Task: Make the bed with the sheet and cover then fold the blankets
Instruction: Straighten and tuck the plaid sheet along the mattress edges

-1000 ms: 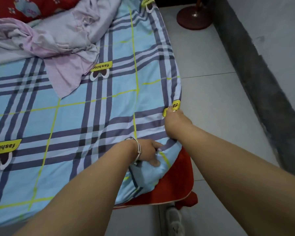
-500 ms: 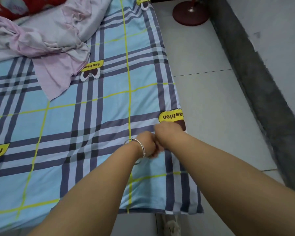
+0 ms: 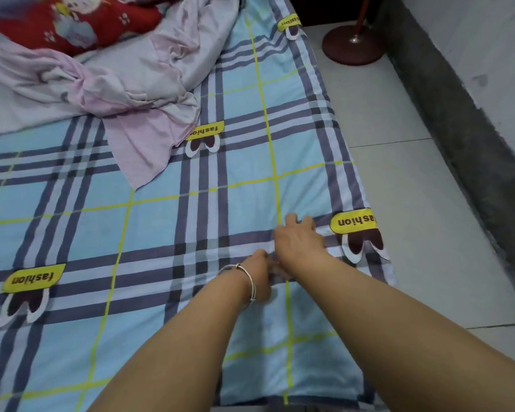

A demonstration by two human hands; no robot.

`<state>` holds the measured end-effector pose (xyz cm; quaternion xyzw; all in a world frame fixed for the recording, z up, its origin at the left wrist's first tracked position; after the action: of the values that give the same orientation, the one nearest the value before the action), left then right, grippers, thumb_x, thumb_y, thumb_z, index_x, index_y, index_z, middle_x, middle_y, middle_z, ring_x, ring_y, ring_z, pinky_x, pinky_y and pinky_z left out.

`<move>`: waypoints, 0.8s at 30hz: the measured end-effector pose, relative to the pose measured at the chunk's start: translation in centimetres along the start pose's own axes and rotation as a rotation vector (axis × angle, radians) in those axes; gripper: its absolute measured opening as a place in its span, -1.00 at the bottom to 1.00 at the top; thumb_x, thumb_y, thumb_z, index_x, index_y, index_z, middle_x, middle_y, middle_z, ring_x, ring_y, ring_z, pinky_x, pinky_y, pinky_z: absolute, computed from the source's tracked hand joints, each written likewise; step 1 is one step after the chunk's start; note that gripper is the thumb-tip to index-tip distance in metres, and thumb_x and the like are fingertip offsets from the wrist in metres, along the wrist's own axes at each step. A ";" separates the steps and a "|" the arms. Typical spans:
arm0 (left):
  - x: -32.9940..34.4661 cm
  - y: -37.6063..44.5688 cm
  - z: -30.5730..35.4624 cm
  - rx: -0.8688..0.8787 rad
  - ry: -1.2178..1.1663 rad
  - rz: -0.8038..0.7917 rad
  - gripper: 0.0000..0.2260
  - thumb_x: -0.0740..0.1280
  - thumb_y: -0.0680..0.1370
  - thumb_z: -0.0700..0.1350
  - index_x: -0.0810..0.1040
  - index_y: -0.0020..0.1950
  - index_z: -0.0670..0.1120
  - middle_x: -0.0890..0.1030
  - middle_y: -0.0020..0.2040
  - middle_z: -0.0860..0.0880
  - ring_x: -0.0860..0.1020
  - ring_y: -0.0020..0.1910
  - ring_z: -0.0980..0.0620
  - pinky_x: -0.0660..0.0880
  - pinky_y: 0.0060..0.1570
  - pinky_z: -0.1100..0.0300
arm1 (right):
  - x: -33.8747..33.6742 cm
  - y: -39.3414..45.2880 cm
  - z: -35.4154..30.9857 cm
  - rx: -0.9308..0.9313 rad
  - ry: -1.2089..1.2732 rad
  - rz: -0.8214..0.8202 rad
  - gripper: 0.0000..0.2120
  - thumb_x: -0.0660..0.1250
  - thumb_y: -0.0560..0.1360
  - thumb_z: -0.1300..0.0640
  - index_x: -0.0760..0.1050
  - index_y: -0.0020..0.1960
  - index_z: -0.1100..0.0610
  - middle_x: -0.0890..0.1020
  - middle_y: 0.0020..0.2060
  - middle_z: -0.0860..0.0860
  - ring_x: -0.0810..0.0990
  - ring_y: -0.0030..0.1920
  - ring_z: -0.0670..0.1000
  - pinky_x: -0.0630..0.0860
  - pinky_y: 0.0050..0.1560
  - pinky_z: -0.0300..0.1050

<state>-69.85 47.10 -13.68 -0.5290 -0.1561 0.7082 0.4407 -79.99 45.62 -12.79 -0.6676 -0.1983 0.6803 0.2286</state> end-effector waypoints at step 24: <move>-9.7 -12.9 -34.3 -0.291 0.058 0.197 -0.40 0.25 0.48 -0.24 0.17 0.47 0.08 0.10 0.52 0.02 0.12 0.49 -0.10 0.27 0.39 -0.09 | -5.9 5.5 -33.6 -0.128 0.052 0.115 -0.65 0.13 0.54 0.24 0.36 0.31 0.20 0.34 0.28 0.14 0.32 0.30 0.20 0.39 0.21 0.06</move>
<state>-33.01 38.30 -12.32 -0.6201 -0.1918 0.7024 0.2922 -46.63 36.54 -12.10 -0.7085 -0.1968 0.6607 0.1509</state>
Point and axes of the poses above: each hand's wrist, its own y-axis towards the middle knuckle, its own x-axis out of the palm, z = x × y, the point moved 1 cm from there along y, towards the middle knuckle
